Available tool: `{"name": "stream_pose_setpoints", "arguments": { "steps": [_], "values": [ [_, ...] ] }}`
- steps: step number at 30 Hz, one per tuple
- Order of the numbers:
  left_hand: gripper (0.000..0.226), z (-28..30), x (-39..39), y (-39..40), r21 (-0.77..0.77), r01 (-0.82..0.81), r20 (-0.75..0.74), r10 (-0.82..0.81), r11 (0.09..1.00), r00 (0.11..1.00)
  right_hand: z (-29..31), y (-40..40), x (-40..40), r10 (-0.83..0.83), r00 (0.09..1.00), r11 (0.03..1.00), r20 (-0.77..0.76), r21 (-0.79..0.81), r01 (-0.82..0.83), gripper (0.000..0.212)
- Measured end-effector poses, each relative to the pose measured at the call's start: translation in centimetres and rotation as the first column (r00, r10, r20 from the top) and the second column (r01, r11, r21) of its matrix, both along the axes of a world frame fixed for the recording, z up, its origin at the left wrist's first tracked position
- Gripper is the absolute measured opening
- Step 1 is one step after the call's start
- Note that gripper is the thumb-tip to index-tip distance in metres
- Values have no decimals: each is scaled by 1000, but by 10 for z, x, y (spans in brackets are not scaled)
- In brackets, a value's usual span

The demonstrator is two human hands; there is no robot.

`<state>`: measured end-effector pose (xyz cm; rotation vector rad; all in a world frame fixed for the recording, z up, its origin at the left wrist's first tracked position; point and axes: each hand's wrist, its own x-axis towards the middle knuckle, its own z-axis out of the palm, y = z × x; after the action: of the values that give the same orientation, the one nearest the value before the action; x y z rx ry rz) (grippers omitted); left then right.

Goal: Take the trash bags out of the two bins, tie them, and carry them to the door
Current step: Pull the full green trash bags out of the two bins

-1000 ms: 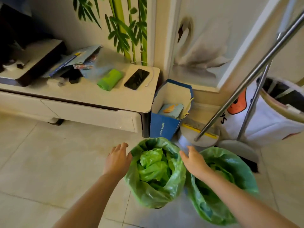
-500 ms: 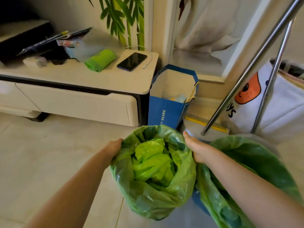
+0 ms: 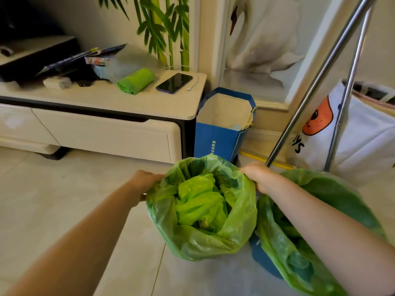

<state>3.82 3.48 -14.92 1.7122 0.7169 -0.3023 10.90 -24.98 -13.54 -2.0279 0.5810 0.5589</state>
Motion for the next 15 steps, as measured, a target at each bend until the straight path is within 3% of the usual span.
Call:
{"name": "stream_pose_setpoints", "arguments": {
  "steps": [3,10,15],
  "values": [
    [19,6,2,0,32,-24,71,21,999,997,14,2,-4,-33,995,999,97,-8,34,25],
    [16,32,-2,-4,61,-53,126,45,997,991,47,4,-30,26,951,1000,308,1,-28,26],
    [18,58,-24,-5,93,18,140,-31,996,990,73,-9,-59,89,917,996,390,-21,-88,28]
  ]
}}
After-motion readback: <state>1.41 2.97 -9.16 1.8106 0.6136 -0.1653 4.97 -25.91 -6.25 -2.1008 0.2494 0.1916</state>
